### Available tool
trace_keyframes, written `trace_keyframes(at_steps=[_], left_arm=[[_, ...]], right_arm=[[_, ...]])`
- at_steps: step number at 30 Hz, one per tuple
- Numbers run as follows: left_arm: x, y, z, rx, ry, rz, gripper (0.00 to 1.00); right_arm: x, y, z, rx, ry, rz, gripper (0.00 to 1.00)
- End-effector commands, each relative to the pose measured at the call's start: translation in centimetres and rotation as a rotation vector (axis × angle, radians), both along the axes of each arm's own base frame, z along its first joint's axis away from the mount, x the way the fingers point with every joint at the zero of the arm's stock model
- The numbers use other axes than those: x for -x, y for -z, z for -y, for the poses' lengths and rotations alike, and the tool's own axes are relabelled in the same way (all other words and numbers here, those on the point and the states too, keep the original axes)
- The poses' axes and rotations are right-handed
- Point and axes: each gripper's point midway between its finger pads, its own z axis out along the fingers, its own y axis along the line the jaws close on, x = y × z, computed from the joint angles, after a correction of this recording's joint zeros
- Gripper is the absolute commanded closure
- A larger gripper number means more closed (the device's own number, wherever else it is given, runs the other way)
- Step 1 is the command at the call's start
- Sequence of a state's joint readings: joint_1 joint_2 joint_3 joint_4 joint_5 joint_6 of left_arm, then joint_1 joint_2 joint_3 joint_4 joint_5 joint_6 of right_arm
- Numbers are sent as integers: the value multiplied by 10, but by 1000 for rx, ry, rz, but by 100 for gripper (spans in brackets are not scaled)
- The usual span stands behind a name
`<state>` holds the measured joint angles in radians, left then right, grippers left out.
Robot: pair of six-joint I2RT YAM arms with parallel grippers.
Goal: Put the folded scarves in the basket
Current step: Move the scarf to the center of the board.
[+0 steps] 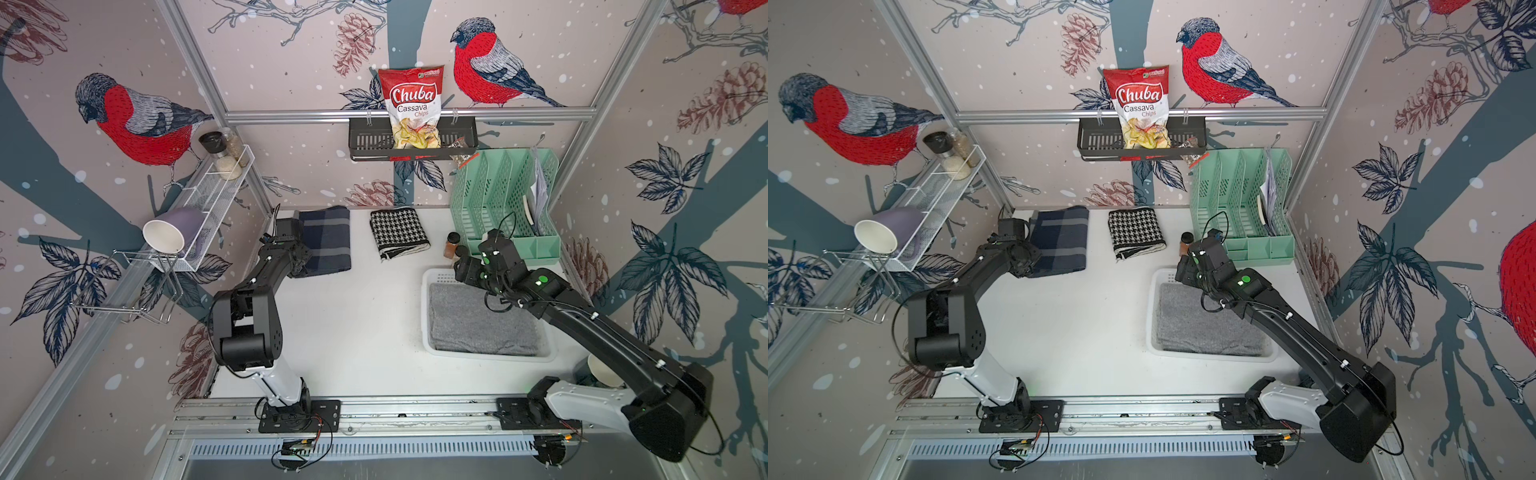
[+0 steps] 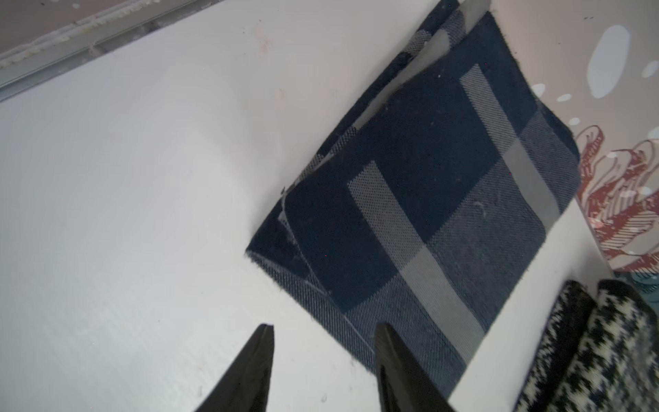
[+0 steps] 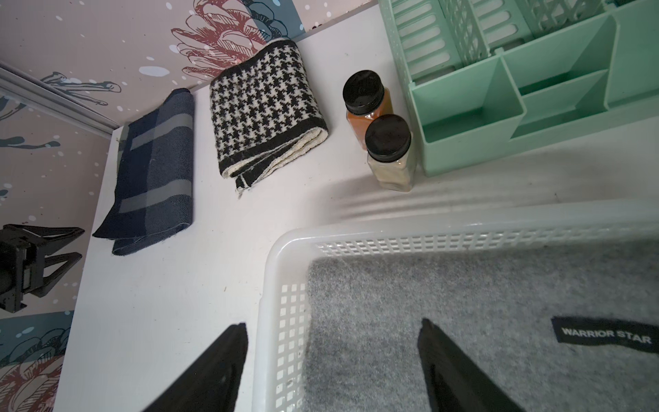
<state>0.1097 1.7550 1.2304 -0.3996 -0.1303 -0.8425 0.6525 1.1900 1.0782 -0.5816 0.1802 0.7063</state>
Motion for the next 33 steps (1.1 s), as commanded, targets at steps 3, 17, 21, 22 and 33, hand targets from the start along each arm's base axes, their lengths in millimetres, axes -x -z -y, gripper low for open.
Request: trace_keyframes(at_steps=[3,17,21,22,33], left_arm=[[-22,25,-15,-6,23,-41,52],[-30,59,-40,12,22,-67,47],[-36,64,-39,38,39,-39,65],[-36,61,-39,34,40,-32,71],[-4,61,-31,56,17,-44,100]], right_arm=[[-3,4,2,-18,-7,-4,19],[-5,21,-2,-28,-26,-76,19],[-5,19,-2,-32,-21,-75,19],[-5,19,-2,-33,-23,-73,19],[-4,20,-12,-40,-43,-75,19]])
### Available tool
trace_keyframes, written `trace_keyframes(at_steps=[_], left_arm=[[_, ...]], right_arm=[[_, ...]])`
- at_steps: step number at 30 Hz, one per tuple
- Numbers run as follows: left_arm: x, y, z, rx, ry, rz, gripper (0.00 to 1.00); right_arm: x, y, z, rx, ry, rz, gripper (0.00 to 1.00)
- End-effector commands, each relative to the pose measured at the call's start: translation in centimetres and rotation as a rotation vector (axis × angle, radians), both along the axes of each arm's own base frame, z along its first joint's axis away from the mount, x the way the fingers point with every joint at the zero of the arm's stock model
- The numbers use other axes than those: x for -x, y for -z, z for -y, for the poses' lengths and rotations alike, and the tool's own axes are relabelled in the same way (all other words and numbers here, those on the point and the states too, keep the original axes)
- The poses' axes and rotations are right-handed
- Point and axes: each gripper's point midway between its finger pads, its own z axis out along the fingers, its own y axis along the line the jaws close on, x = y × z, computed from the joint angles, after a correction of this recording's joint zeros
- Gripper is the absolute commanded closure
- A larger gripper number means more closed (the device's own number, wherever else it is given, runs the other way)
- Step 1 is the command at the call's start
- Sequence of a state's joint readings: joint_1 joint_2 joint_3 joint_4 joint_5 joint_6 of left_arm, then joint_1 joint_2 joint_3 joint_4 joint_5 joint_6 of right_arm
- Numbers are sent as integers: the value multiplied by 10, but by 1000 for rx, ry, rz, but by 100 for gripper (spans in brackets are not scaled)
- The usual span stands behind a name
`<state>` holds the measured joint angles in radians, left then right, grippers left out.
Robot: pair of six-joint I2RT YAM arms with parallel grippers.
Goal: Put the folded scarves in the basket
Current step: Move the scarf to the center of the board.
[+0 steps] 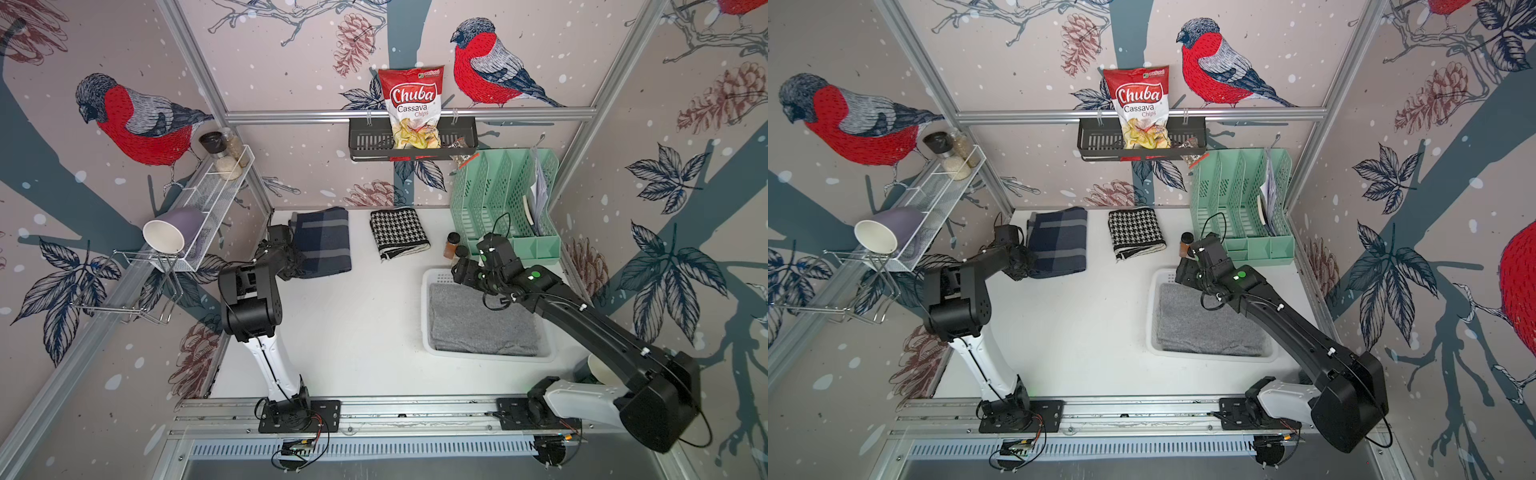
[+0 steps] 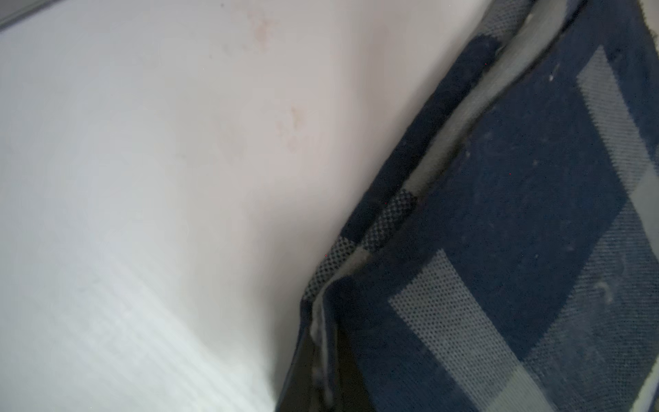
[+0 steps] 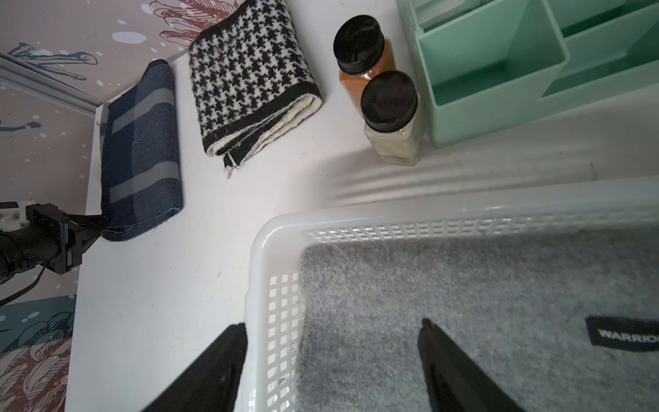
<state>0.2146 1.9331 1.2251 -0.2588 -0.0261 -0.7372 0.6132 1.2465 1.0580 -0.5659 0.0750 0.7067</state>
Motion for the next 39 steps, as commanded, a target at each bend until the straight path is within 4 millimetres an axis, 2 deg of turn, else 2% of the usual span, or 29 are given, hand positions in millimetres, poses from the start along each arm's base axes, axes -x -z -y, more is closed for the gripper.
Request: trace_keyframes(at_steps=[1,5,7,10,16,24,31,36,39], left_arm=[[14,-1,2,20,-29,3,100],[39,0,14,73,-70,1,100],[61,6,23,94,-104,-17,100],[90,2,35,111,-148,-7,100],[141,-16,60,164,-253,42,100],[198,-9,95,258,-341,65,100],[234,-6,119,308,-367,74,100],[251,1,136,320,-349,51,100],[254,1,147,335,-320,54,100]], right_arm=[[-2,-7,-7,-17,-13,21,19],[1,2,-17,11,-38,-7,19],[4,4,-25,21,-61,-14,19],[11,6,-38,23,-91,-23,19],[31,4,-74,4,-176,-20,19],[57,16,-119,6,-291,-65,19],[80,33,-150,0,-357,-146,18],[94,47,-172,-29,-379,-206,18],[100,55,-188,-63,-385,-257,18]])
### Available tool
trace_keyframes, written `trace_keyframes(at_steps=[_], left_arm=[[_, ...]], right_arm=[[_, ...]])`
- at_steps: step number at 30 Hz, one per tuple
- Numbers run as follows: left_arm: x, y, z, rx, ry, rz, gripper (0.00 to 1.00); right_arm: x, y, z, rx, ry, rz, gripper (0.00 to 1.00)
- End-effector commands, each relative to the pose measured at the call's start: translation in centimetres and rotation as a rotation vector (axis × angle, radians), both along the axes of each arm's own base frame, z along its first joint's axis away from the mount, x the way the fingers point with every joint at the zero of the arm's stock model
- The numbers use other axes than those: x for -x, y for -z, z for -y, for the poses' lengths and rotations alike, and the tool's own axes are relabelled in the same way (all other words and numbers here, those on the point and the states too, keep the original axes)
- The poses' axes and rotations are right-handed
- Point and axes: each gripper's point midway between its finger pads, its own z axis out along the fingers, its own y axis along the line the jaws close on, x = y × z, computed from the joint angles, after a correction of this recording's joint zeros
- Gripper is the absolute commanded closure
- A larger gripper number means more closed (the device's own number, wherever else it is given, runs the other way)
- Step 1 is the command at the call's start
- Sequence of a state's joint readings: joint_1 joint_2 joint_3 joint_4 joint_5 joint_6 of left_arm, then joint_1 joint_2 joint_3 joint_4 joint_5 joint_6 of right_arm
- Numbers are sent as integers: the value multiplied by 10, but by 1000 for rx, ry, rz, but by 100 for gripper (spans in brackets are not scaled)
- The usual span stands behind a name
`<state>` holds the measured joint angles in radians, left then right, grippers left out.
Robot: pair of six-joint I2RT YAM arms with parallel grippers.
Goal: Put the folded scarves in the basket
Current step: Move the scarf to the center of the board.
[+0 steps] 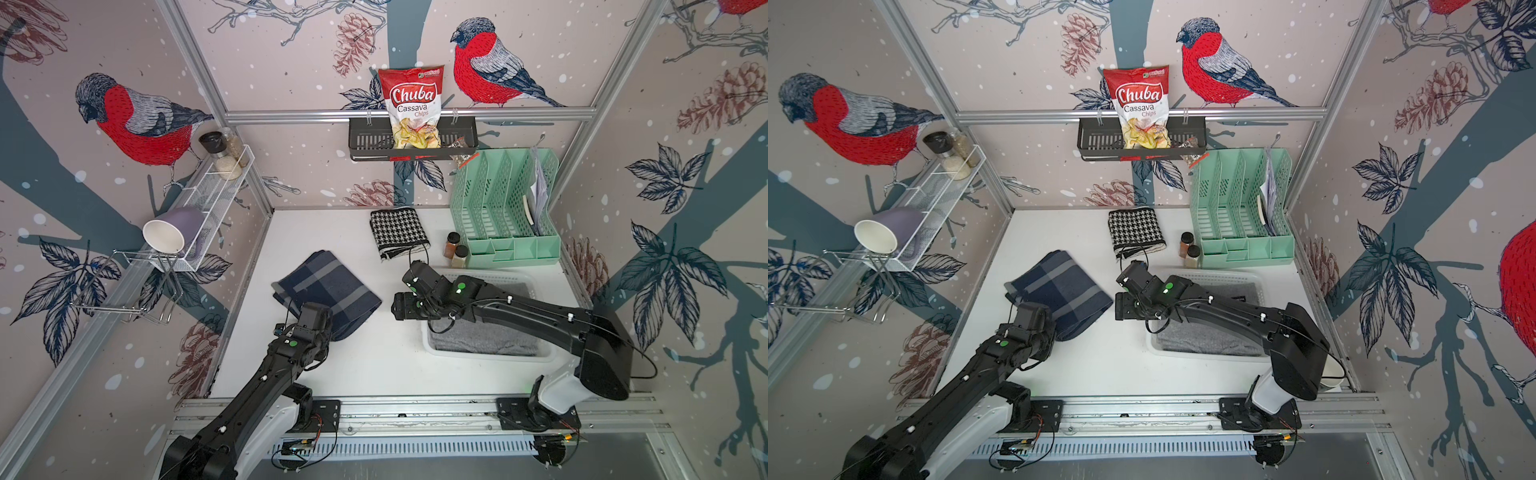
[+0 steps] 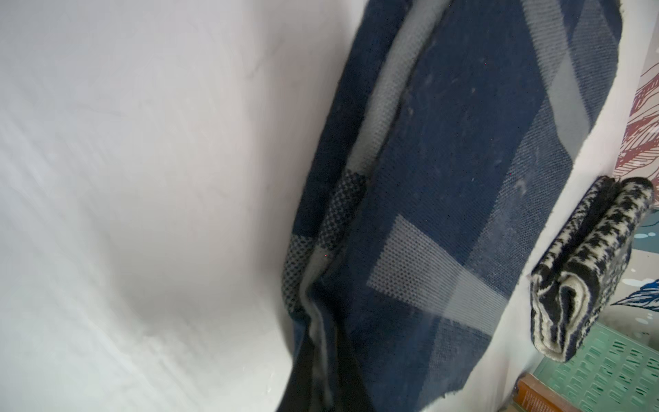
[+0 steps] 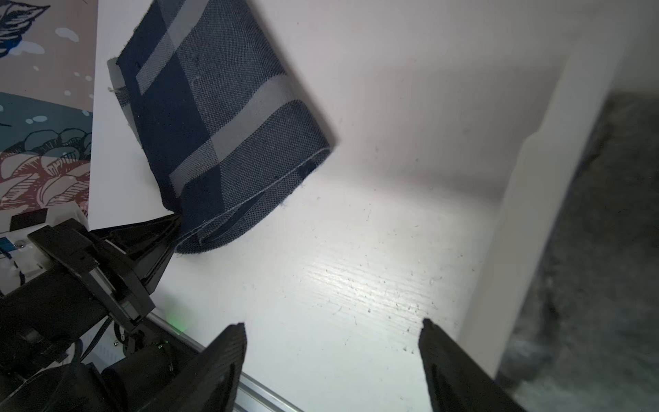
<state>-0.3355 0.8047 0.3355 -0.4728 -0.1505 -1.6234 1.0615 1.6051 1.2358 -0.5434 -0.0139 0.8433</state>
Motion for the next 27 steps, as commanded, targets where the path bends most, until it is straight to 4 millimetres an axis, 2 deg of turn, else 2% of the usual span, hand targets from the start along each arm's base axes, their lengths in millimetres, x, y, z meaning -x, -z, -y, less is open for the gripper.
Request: trace_keyframes(at_steps=[1,7,12,15,17,21,27], left_arm=[[11,6,4,2,-29,-32,100],[13,1,21,9,39,-23,99],[13,-28,14,-55,46,-4,65],[13,-46,14,-52,49,24,50],[14,-51,17,-39,58,30,44],[13,-65,16,-49,62,48,43],[-6,-113,1,-209,94,140,43]], right_arm=[[6,3,-23,-69,16,-71,18],[14,23,-50,-78,11,-156,20],[16,41,-67,-98,18,-230,23],[17,47,-78,-126,23,-271,24],[18,52,-84,-140,25,-294,25],[20,67,-92,-148,47,-349,24],[18,86,-102,-174,79,-409,23]])
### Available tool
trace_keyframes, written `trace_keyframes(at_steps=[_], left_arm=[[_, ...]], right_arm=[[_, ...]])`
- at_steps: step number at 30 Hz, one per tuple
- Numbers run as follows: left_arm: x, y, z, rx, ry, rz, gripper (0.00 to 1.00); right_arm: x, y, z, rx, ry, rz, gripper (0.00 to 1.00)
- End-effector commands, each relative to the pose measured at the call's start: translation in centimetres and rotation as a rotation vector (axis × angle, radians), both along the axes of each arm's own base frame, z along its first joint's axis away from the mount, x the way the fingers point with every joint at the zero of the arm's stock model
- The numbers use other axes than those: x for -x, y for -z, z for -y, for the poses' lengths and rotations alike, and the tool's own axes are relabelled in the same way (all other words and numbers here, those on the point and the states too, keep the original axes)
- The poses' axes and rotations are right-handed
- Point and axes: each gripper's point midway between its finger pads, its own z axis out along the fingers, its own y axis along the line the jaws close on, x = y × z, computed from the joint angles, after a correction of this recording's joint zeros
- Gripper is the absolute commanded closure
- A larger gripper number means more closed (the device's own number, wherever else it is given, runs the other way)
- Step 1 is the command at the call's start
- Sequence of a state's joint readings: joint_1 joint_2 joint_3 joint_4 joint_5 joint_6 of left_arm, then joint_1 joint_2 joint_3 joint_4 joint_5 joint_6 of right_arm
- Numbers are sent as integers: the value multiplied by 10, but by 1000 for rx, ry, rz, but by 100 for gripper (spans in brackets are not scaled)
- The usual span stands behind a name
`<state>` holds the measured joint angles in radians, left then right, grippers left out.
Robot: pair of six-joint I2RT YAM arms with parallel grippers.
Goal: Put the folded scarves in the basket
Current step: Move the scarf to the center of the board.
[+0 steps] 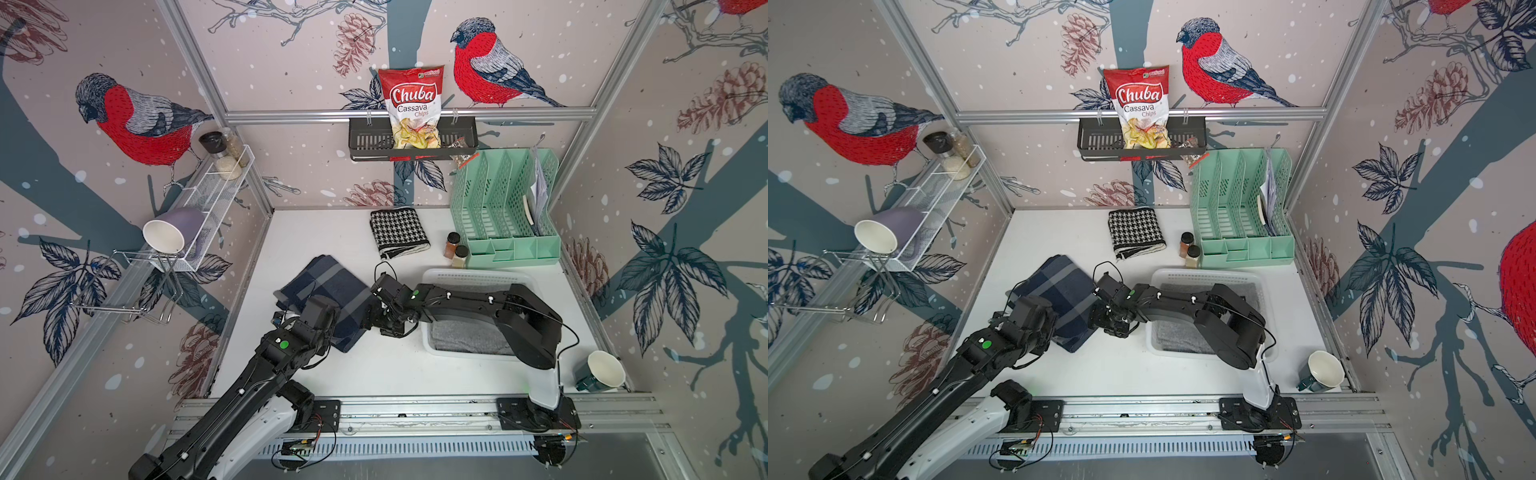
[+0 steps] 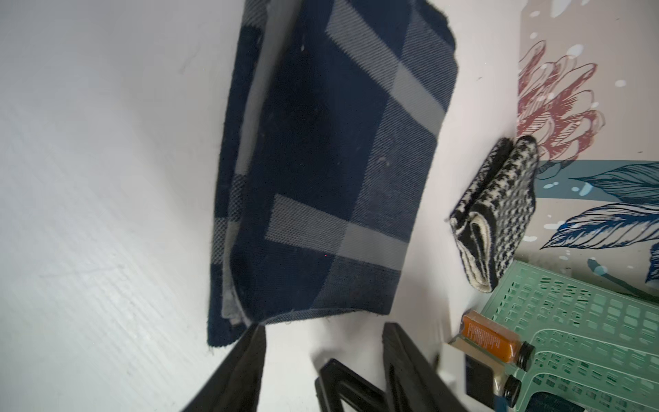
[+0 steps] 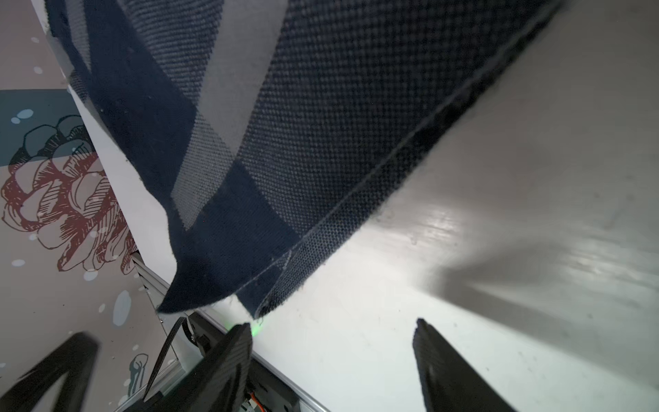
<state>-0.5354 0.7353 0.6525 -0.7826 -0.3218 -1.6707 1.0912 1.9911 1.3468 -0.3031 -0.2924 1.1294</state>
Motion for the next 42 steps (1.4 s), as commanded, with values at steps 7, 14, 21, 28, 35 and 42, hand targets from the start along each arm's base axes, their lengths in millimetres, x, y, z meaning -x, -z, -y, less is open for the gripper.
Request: trace_keyframes(at_steps=[7,14,21,28,35,42], left_arm=[[-17,-26,-13,-207,54,32,44],[-21,-24,-10,-211,71,36,45],[-23,-23,-10,-217,75,38,46],[-23,-21,-11,-228,78,36,46],[-29,-21,-17,-263,85,30,47],[-53,-9,-40,-304,133,-22,45]], right_arm=[[-12,15,-23,-65,61,-62,31],[-29,24,-15,-42,131,-48,54],[-45,40,-4,28,162,-38,78],[-64,52,7,70,201,-30,95],[-93,51,35,141,213,29,100],[-124,51,71,273,78,125,100]])
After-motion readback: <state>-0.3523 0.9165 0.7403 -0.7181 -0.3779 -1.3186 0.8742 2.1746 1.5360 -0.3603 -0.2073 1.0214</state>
